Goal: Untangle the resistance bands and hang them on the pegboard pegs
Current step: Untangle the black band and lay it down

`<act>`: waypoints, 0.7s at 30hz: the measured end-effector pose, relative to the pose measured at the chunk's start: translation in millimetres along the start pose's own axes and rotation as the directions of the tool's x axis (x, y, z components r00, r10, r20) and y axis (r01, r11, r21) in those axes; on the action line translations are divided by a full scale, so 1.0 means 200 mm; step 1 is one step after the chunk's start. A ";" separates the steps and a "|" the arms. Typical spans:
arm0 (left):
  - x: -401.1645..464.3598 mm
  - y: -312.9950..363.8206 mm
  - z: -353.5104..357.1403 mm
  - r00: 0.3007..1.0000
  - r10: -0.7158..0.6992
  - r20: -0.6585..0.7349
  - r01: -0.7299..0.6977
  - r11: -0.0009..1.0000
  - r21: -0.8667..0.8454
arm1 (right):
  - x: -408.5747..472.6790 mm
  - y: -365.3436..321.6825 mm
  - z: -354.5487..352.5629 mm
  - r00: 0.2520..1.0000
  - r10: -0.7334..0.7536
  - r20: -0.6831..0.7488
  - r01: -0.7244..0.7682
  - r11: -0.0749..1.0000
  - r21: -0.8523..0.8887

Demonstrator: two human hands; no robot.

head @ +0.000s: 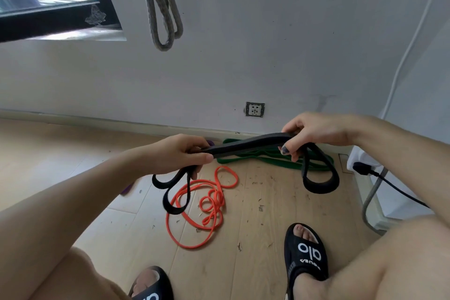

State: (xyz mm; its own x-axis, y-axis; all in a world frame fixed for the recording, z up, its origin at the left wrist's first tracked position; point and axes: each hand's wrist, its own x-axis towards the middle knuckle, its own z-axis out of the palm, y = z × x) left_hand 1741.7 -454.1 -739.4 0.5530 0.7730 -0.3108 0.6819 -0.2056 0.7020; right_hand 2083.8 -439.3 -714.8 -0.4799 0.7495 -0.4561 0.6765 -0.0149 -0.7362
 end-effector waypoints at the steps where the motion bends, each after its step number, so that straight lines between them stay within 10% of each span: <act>1: 0.01 -0.01 0.00 1.000 -0.007 -0.011 0.007 0.999 0.054 | 0.00 0.02 0.00 1.000 0.016 0.004 -0.016 0.999 -0.043; 10: 0.22 -0.15 0.07 0.988 -0.083 0.131 0.038 0.949 0.312 | 0.02 0.26 0.00 0.986 0.159 0.048 -0.151 0.979 -0.139; 21: 0.97 -0.39 0.46 0.970 -0.211 0.119 0.180 0.956 0.230 | 0.41 1.09 0.18 0.919 0.297 -0.260 -0.351 0.917 -0.191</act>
State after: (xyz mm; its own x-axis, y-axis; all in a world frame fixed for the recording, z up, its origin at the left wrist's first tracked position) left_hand 1839.9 -344.0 -914.1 0.4496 0.7218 -0.5262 0.8617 -0.1954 0.4682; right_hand 2172.0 -403.9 -931.0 -0.0942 0.8563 -0.5078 0.8951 -0.1504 -0.4197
